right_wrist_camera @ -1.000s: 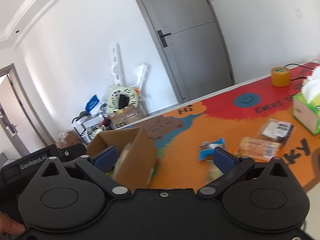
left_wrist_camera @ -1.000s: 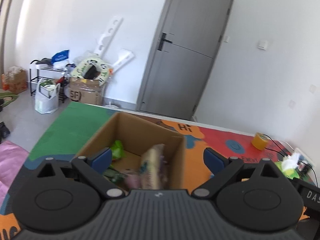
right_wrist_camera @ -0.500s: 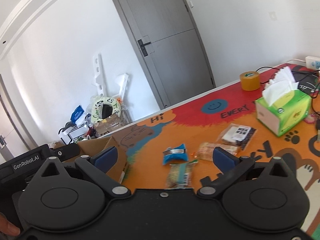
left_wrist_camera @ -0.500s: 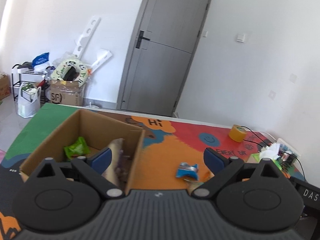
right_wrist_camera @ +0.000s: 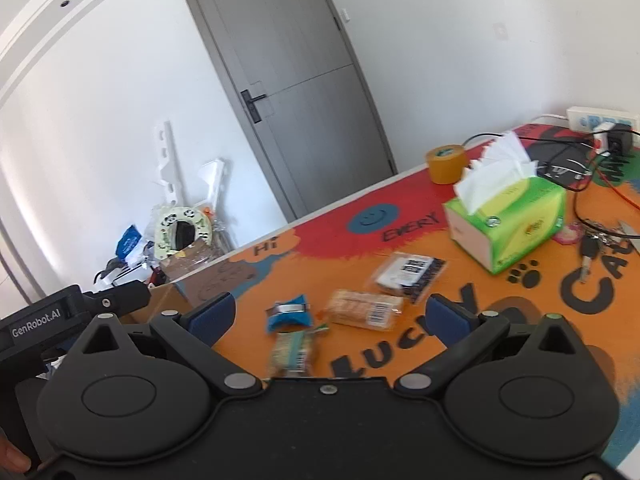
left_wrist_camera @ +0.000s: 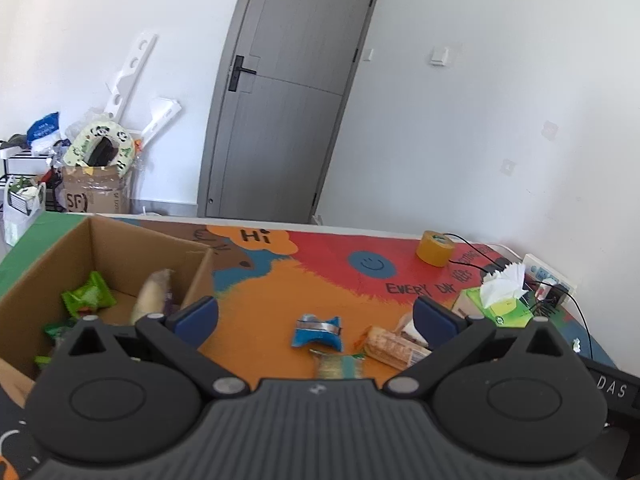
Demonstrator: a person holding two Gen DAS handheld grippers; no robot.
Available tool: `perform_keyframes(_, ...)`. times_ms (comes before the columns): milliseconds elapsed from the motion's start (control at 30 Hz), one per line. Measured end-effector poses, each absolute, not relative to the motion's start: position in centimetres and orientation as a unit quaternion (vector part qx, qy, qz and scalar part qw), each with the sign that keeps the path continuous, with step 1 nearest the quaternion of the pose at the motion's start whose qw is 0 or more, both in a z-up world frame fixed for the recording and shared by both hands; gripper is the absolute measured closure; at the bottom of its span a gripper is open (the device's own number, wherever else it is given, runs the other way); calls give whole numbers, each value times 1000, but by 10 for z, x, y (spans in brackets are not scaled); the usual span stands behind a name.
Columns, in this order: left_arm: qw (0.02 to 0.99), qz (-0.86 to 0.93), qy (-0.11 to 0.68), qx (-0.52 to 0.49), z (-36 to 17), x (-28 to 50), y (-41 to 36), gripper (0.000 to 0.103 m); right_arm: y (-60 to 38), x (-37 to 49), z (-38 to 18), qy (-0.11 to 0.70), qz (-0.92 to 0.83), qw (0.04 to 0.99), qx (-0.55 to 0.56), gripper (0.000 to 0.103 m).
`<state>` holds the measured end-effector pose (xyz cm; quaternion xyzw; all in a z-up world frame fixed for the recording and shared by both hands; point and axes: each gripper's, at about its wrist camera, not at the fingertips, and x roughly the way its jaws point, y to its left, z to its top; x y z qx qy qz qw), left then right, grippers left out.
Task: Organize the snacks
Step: 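Withdraw both grippers from the box toward the remaining snacks, then grasp the green wafer packet with the left gripper while the right grasps the biscuit-roll packet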
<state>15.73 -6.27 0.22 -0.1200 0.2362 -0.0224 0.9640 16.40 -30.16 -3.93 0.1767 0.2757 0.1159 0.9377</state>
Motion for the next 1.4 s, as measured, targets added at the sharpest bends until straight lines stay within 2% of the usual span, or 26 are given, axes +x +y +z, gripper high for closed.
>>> perform_keyframes(467,955,-19,264,-137,-22,192,-80,1,-338,180,-69,300,73,930,199,1)
perform_keyframes(733,944,-9,299,-137,-47,218,-86,5,-337,203,-88,325,77,918,212,19)
perform_keyframes(1100,927,-6,350,-133,-87,245,-100,21,-328,233,-106,344,100,910,211,40)
perform_keyframes(1400,924,-2,370,-100,-107,254,-116,32,-319,251,-110,346,109,908,210,43)
